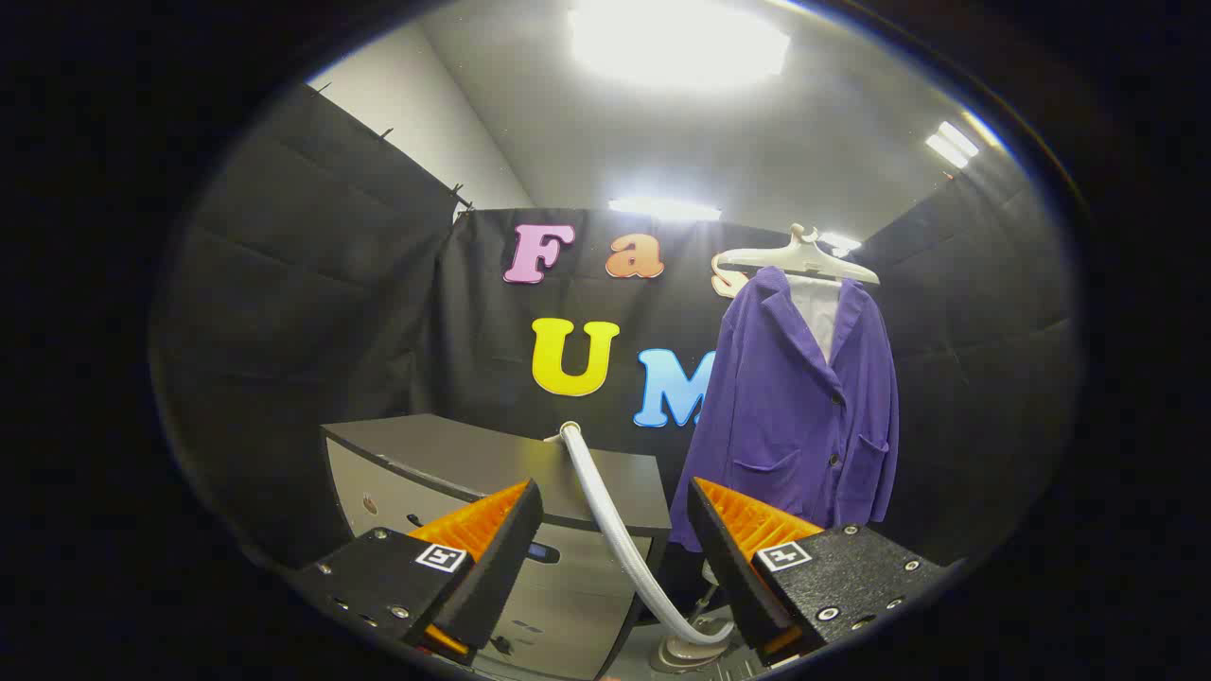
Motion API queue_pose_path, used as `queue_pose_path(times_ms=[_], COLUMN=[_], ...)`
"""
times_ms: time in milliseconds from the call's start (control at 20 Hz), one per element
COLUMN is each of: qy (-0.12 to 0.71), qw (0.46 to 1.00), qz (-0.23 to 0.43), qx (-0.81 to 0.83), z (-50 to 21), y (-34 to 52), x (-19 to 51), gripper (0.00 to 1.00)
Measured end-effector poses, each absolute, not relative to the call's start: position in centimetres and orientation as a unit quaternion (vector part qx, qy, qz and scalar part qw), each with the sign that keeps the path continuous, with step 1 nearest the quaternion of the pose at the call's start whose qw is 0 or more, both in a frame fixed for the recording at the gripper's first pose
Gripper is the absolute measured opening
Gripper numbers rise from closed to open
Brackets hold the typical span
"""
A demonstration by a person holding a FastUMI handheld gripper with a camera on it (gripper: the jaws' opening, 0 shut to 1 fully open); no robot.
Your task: Iron the clothes twice with a garment steamer, once on the left side and once on the right side.
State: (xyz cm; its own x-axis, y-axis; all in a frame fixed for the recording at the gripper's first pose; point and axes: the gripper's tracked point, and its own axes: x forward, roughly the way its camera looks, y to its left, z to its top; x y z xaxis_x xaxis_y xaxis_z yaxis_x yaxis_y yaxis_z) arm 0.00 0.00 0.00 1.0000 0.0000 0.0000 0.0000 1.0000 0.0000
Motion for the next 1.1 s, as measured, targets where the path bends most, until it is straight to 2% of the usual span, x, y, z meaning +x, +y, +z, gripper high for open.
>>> queue_pose_path(times_ms=[700, 1100], qy=[-0.019, -0.001], qw=[0.999, 0.999], qz=[-0.002, -0.007], qx=[0.030, 0.035], z=[1.3, 2.4], y=[-0.7, -2.3], x=[-1.3, -0.8], gripper=[0.95, 0.95])
